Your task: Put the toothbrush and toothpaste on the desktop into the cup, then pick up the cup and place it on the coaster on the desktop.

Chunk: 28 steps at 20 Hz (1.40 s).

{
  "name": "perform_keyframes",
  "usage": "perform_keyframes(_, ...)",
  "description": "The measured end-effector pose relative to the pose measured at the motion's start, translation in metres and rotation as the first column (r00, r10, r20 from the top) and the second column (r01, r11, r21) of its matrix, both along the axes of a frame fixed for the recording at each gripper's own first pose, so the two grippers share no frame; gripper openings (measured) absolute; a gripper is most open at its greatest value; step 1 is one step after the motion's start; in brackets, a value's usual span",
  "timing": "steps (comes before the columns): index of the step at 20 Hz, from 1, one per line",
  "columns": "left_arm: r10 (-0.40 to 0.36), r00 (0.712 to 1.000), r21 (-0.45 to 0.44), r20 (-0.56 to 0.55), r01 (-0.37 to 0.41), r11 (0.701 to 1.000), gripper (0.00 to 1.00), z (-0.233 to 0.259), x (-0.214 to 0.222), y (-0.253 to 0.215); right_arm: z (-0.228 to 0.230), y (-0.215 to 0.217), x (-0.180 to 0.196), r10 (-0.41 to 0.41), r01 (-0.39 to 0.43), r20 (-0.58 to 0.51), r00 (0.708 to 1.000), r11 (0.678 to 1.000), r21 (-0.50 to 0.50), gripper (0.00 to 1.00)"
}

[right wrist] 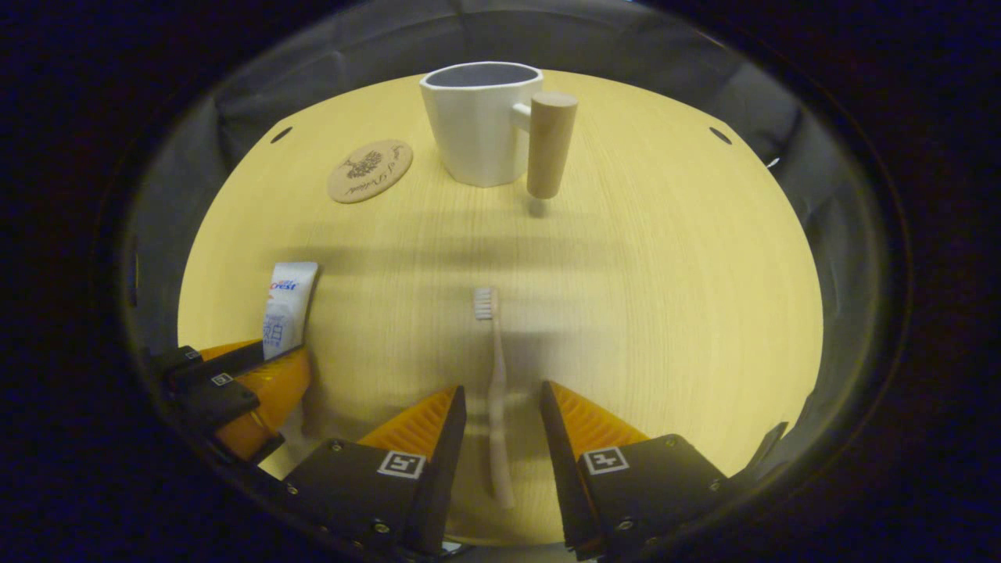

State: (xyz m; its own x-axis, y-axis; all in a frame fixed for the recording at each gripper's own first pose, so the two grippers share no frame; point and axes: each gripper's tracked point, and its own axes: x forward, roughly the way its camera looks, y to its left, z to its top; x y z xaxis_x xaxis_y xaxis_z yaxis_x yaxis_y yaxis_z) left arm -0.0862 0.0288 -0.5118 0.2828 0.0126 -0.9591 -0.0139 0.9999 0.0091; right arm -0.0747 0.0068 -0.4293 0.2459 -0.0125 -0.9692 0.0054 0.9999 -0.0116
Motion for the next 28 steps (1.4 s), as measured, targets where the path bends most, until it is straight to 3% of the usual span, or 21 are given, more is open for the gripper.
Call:
perform_keyframes(1, 0.004, 1.0, -0.005, -0.009, -0.004, 1.0, 0.49, -0.001, 0.0, -0.001, 0.0, 0.003, -0.001, -0.009, 0.009, -0.015, 1.0, 1.0, 0.01, 0.39)
perform_keyframes(2, 0.008, 1.0, -0.004, -0.012, -0.008, 1.0, 0.52, -0.002, 0.001, -0.001, 0.003, 0.001, 0.001, -0.007, 0.008, -0.016, 1.0, 1.0, 0.013, 0.34)
perform_keyframes(3, 0.006, 1.0, -0.001, -0.015, -0.006, 1.0, 0.47, 0.001, 0.0, -0.001, 0.0, 0.0, 0.003, -0.016, 0.016, -0.012, 1.0, 1.0, 0.008, 0.31)
perform_keyframes(4, 0.007, 1.0, 0.005, -0.009, -0.007, 1.0, 0.41, -0.001, 0.001, 0.0, 0.001, -0.002, 0.001, -0.015, 0.015, -0.029, 0.999, 1.0, 0.006, 0.18)
perform_keyframes(5, 0.011, 1.0, 0.01, -0.017, -0.01, 1.0, 0.38, 0.003, 0.0, 0.0, 0.0, -0.003, 0.001, -0.026, 0.026, -0.033, 0.999, 1.0, 0.01, 0.17)
perform_keyframes(6, 0.006, 1.0, 0.009, -0.005, -0.006, 1.0, 0.27, 0.0, 0.002, 0.0, 0.004, -0.003, 0.001, -0.039, 0.04, -0.028, 0.999, 0.999, 0.013, 0.17)
perform_keyframes(7, 0.007, 1.0, 0.007, -0.013, -0.007, 1.0, 0.27, 0.002, 0.0, 0.0, -0.001, -0.005, 0.002, -0.051, 0.052, -0.035, 0.998, 0.998, 0.018, 0.1)
perform_keyframes(9, 0.017, 1.0, 0.018, 0.004, -0.017, 1.0, 0.27, 0.005, 0.003, 0.002, 0.001, -0.005, 0.004, -0.065, 0.066, -0.033, 0.997, 0.997, 0.026, 0.11)
perform_keyframes(10, 0.016, 1.0, 0.012, 0.002, -0.016, 1.0, 0.19, 0.003, 0.003, 0.002, 0.001, -0.005, 0.003, -0.063, 0.063, -0.032, 0.998, 0.998, 0.025, 0.11)
perform_keyframes(11, 0.02, 1.0, 0.011, 0.002, -0.02, 1.0, 0.19, 0.004, 0.002, 0.002, 0.0, -0.004, 0.002, -0.061, 0.062, -0.033, 0.998, 0.998, 0.024, 0.11)
perform_keyframes(12, 0.019, 1.0, 0.013, 0.001, -0.019, 1.0, 0.19, 0.003, 0.002, 0.003, 0.004, -0.005, 0.005, -0.071, 0.071, -0.019, 0.997, 0.997, 0.023, 0.14)
perform_keyframes(13, 0.024, 1.0, 0.012, 0.002, -0.024, 1.0, 0.19, 0.004, 0.002, 0.003, 0.001, -0.003, 0.004, -0.063, 0.064, -0.025, 0.998, 0.998, 0.029, 0.05)
perform_keyframes(16, 0.023, 1.0, 0.011, 0.003, -0.023, 1.0, 0.19, 0.004, 0.002, 0.003, 0.006, -0.001, 0.006, -0.071, 0.072, -0.014, 0.997, 0.997, 0.042, 0.05)
perform_keyframes(17, 0.024, 1.0, 0.013, 0.006, -0.024, 1.0, 0.24, 0.005, 0.003, 0.004, 0.009, -0.001, 0.008, -0.08, 0.08, -0.008, 0.997, 0.996, 0.047, 0.05)
perform_keyframes(18, 0.023, 1.0, 0.013, 0.009, -0.023, 1.0, 0.19, 0.006, 0.003, 0.004, 0.014, 0.0, 0.011, -0.087, 0.087, 0.001, 0.996, 0.995, 0.055, 0.05)
perform_keyframes(28, 0.026, 0.998, -0.004, 0.06, -0.026, 1.0, 0.19, 0.029, 0.017, 0.001, 0.081, 0.007, 0.045, -0.102, 0.084, 0.129, 0.986, 0.986, 0.141, 0.05)
